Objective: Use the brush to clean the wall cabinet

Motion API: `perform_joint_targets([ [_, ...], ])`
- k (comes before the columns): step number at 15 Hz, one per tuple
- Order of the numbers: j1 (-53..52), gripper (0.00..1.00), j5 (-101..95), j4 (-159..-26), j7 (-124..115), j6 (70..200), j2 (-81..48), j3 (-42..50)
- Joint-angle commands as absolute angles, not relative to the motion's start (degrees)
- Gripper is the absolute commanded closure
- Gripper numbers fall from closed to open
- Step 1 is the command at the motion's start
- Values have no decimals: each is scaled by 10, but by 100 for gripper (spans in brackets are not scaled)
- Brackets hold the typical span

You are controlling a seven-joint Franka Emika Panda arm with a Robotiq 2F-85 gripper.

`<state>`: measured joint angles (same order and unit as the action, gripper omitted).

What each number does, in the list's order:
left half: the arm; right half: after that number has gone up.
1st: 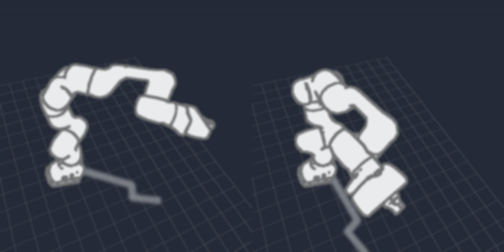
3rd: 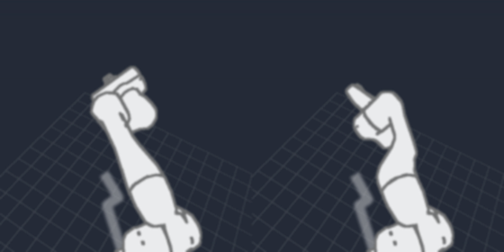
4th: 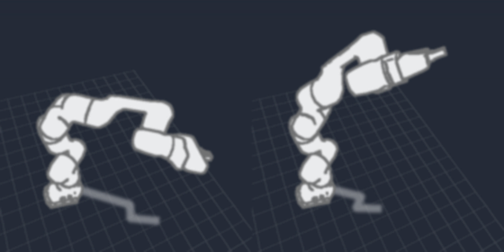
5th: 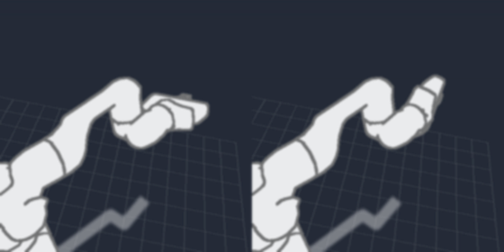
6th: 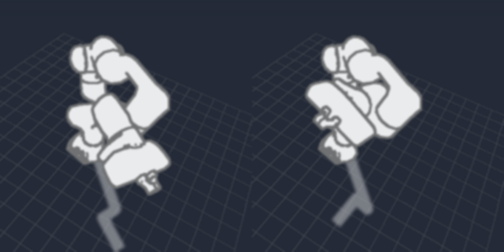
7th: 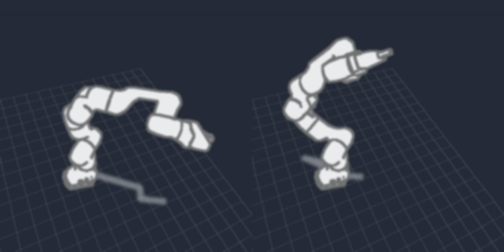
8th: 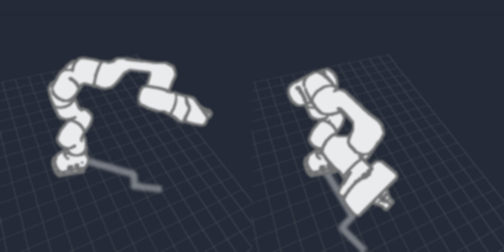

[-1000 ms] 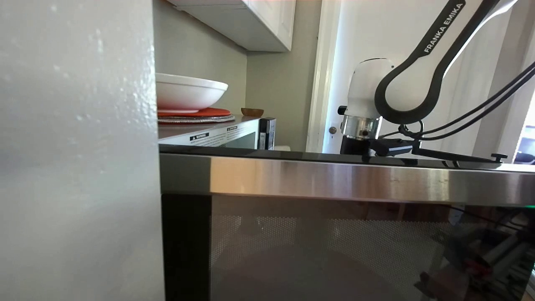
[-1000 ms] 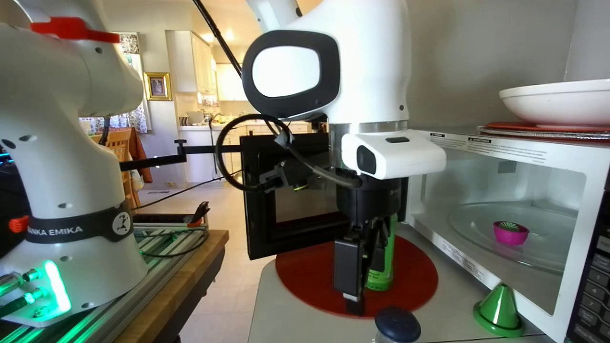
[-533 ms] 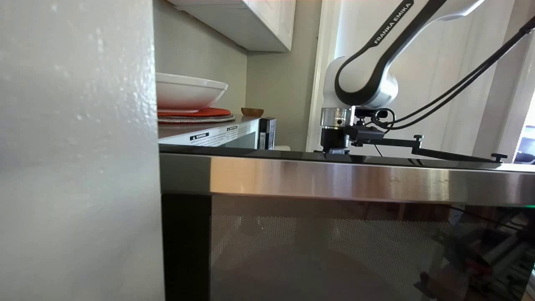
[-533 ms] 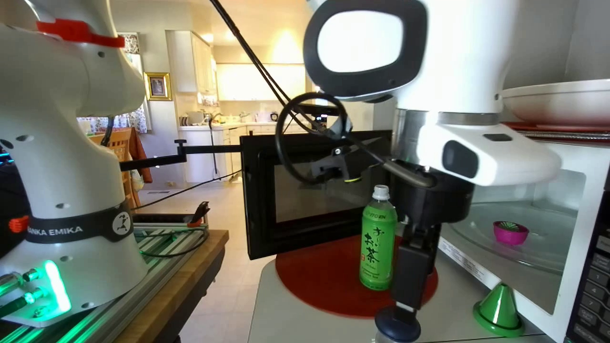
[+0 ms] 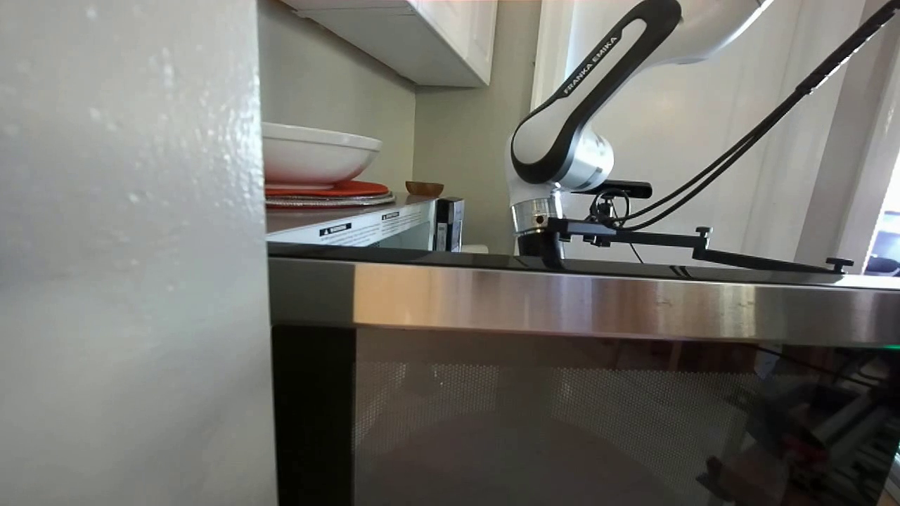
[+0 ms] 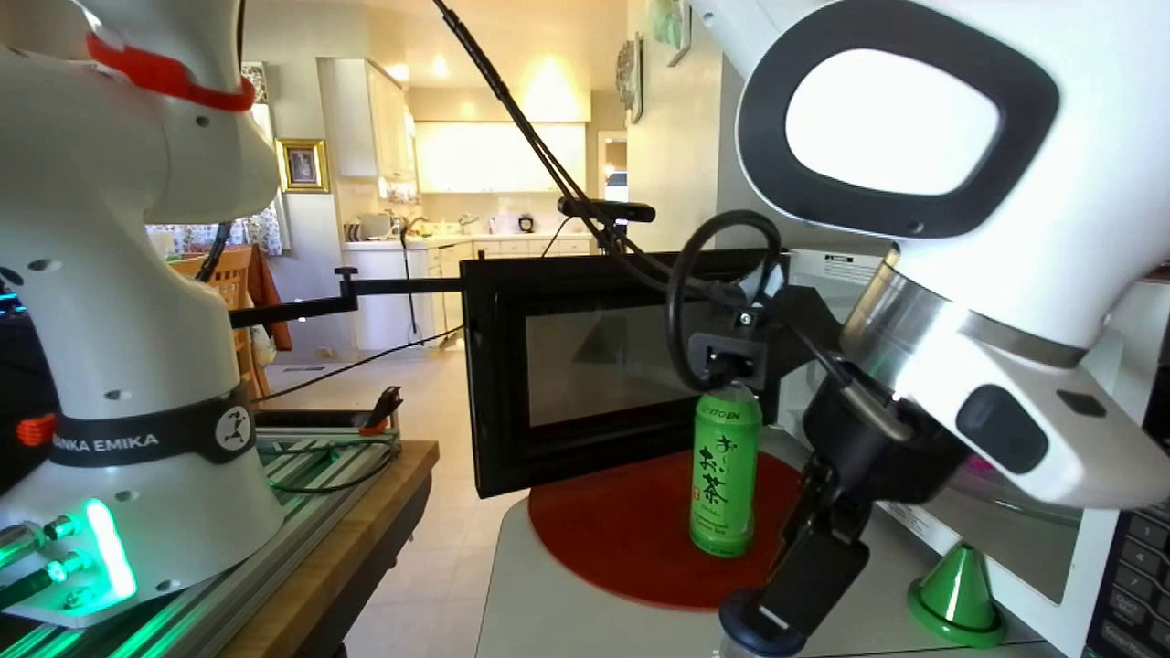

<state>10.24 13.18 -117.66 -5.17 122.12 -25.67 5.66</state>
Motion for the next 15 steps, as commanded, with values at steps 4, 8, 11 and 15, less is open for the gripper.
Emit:
perform_joint_targets([
  [4, 120, 0, 149, -1113, -45, 1162, -329, 55],
  [8, 126, 0, 155, -1096, -49, 1146, -350, 54],
  [11, 129, 0, 168, -1083, -48, 1135, -360, 52],
  [15, 129, 0, 185, -1071, -48, 1135, -371, 50],
])
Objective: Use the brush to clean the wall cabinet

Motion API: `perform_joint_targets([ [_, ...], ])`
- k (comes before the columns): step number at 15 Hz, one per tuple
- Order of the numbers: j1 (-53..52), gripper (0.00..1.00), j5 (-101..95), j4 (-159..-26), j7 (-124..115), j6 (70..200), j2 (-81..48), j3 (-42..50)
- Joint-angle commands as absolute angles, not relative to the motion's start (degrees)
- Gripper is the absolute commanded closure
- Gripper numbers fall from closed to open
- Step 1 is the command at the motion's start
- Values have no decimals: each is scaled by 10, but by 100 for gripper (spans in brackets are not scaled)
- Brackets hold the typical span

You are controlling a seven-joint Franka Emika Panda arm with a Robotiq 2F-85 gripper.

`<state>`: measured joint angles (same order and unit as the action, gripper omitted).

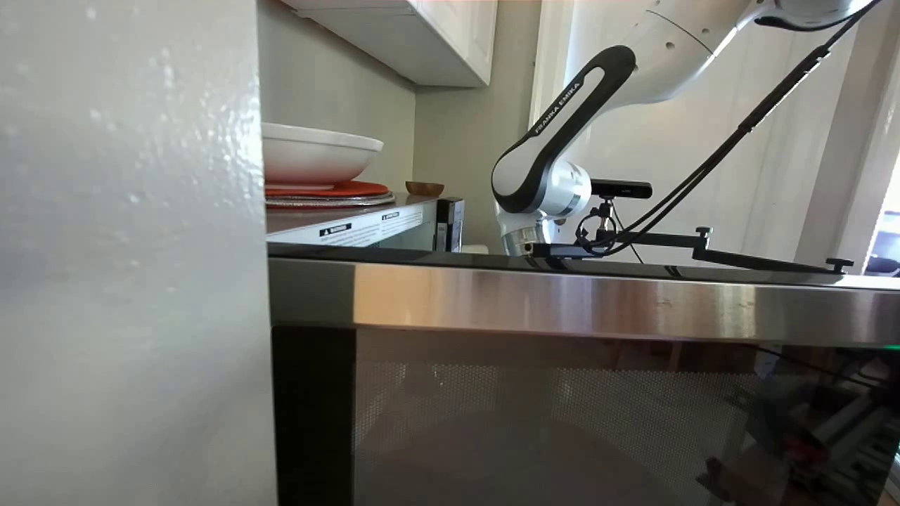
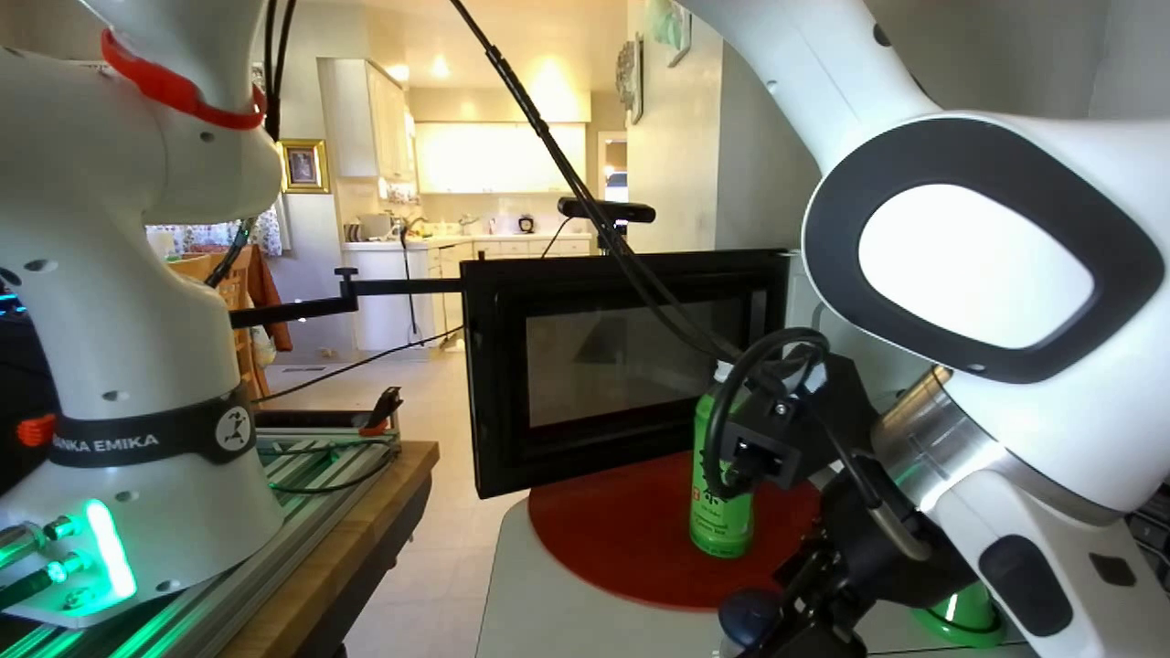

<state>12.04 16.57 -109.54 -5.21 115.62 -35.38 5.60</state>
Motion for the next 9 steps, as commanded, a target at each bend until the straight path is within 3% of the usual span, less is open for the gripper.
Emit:
perform_joint_targets([
  [1, 129, 0, 187, -1069, -49, 1134, -373, 50],
  [9, 130, 0, 195, -1057, -52, 1123, -393, 51],
])
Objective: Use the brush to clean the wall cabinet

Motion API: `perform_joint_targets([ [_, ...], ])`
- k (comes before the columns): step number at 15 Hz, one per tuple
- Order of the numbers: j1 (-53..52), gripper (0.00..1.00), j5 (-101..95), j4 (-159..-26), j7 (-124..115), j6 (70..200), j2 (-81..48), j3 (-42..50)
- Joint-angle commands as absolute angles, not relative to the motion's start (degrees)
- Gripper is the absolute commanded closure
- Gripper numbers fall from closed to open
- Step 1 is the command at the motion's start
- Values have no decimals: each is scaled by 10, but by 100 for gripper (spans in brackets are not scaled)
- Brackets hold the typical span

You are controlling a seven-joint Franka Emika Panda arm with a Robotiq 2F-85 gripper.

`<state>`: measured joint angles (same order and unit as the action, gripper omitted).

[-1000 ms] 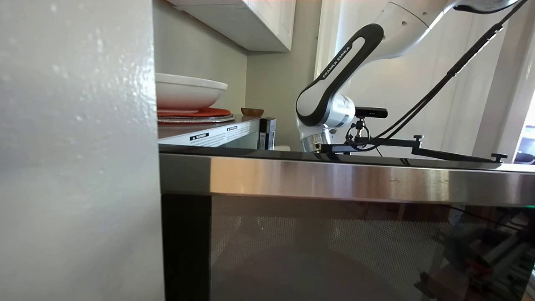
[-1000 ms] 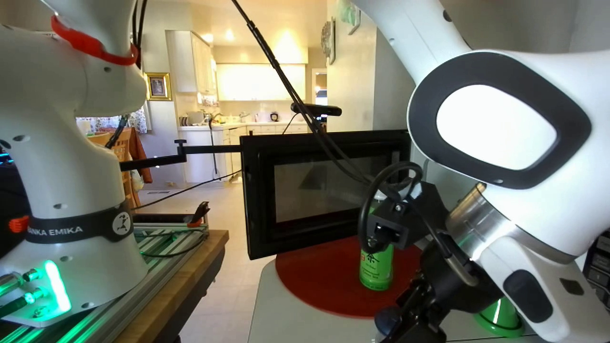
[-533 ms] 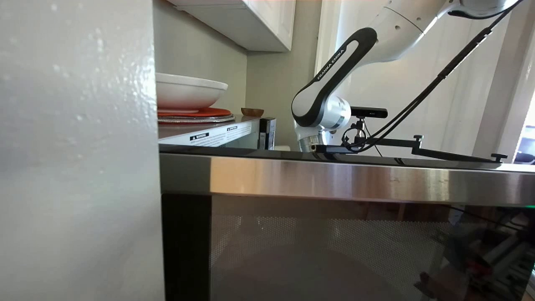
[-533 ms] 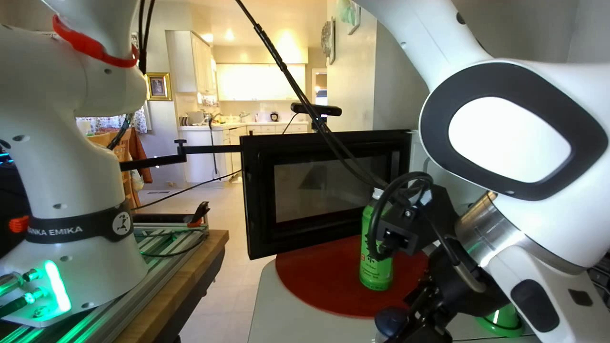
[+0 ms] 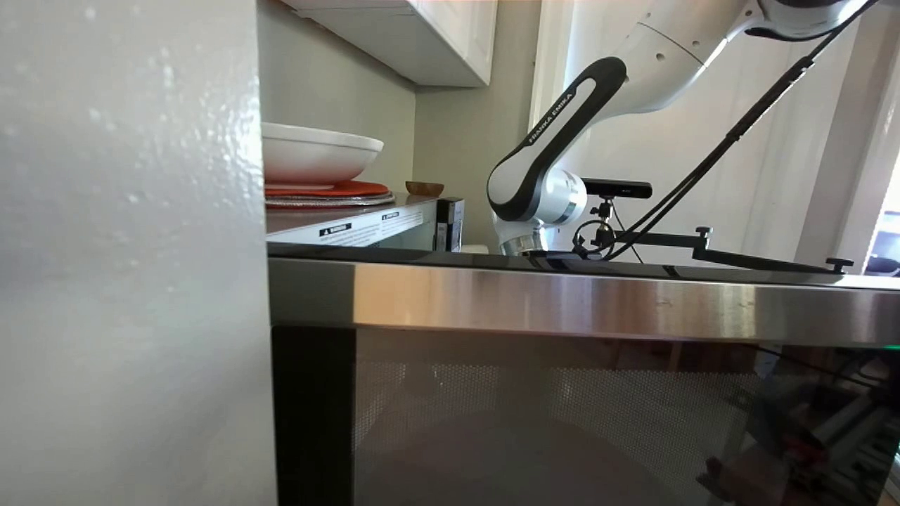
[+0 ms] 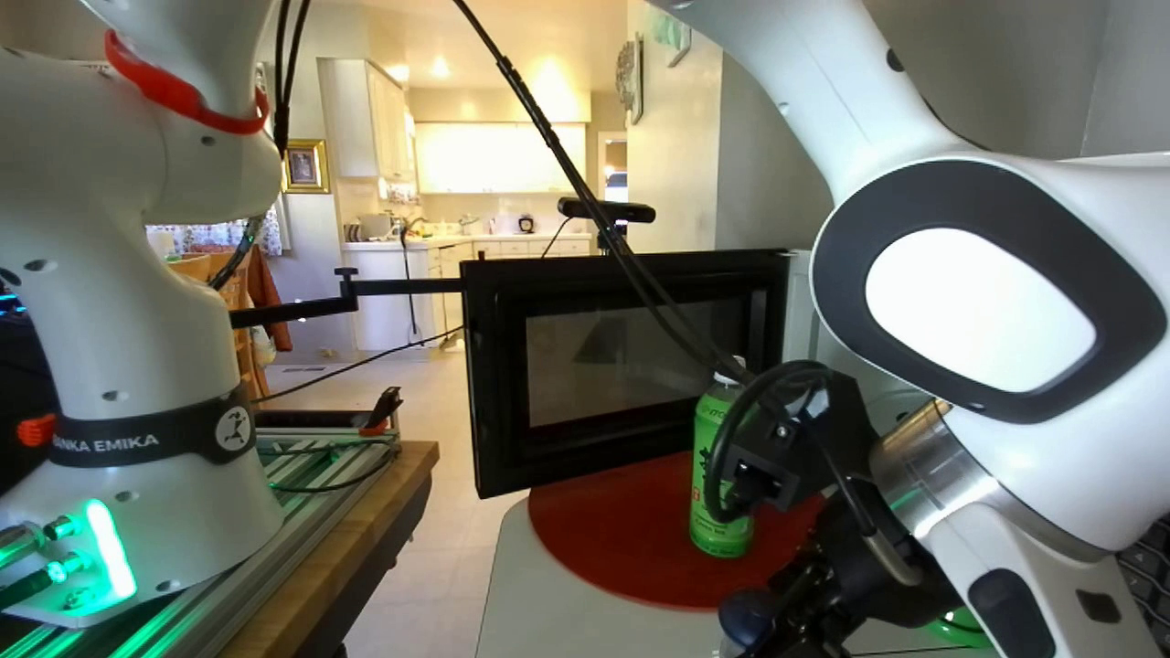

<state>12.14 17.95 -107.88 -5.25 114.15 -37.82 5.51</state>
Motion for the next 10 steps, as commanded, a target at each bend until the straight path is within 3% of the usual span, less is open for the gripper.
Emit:
perform_joint_targets([
  [1, 130, 0, 196, -1056, -53, 1121, -394, 51],
  [2, 131, 2, 197, -1054, -52, 1120, -395, 50],
  [3, 130, 26, 198, -1052, -54, 1120, -396, 51],
  [5, 129, 30, 200, -1054, -54, 1124, -396, 50],
  [9, 127, 62, 200, -1057, -56, 1126, -394, 50],
  [10, 126, 64, 201, -1057, -57, 1128, -394, 50],
])
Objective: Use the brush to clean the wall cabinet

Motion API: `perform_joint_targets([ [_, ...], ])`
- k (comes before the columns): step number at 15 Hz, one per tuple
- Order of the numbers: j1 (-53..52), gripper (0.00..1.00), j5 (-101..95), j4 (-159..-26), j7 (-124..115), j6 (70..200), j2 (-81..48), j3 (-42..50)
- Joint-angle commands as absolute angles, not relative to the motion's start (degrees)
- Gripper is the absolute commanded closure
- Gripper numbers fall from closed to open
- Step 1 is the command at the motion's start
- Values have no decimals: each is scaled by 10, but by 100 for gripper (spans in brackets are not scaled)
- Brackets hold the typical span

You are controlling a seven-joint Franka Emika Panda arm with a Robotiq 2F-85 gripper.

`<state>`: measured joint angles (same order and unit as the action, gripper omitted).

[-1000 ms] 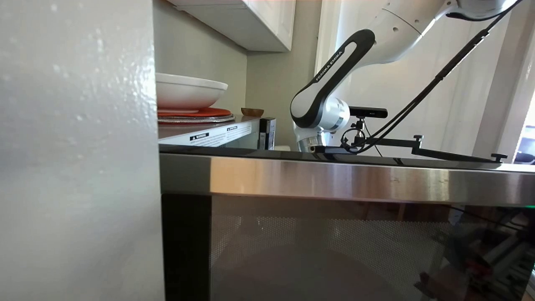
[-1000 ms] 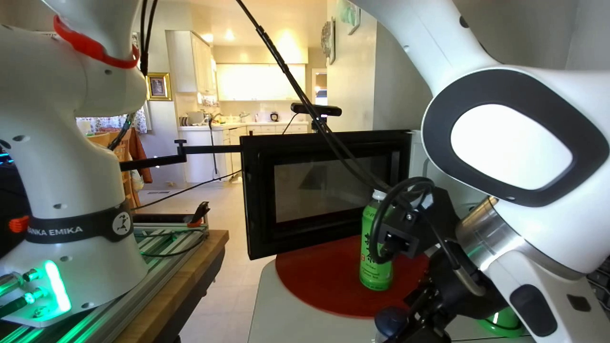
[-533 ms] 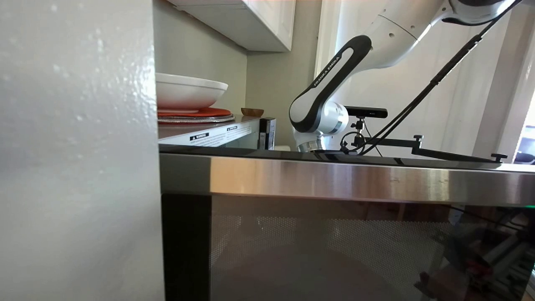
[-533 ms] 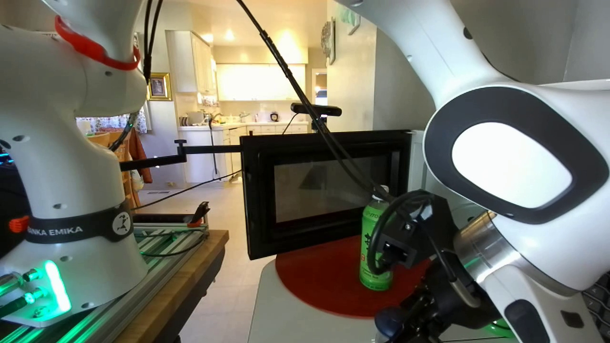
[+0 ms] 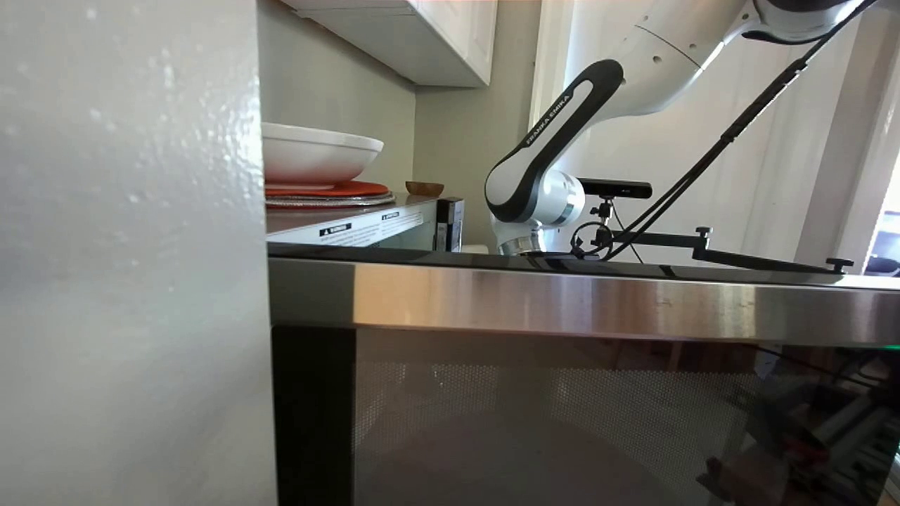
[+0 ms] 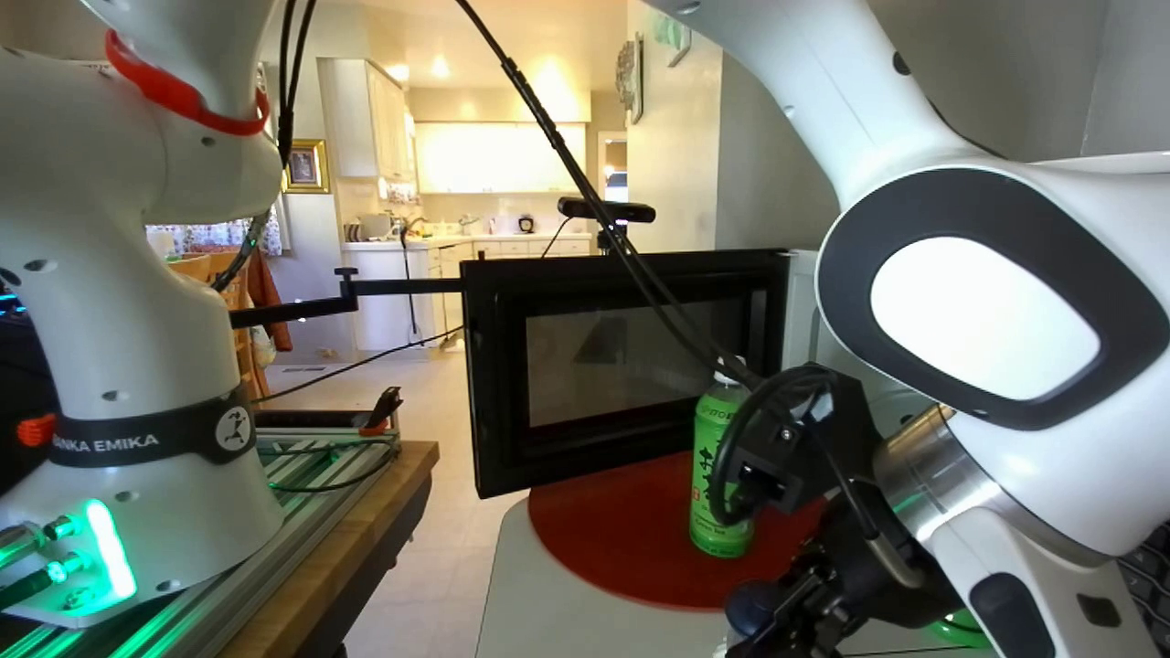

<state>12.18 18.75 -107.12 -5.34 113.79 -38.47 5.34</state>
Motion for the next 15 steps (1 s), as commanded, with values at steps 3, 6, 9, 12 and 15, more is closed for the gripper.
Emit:
perform_joint_targets([
  [3, 126, 65, 202, -1060, -56, 1129, -390, 49],
  [6, 116, 65, 194, -1082, -69, 1145, -365, 54],
  [9, 101, 65, 184, -1124, -80, 1158, -306, 59],
  [12, 86, 65, 177, -1168, -99, 1163, -235, 63],
  [15, 75, 65, 175, -1229, -101, 1181, -144, 63],
])
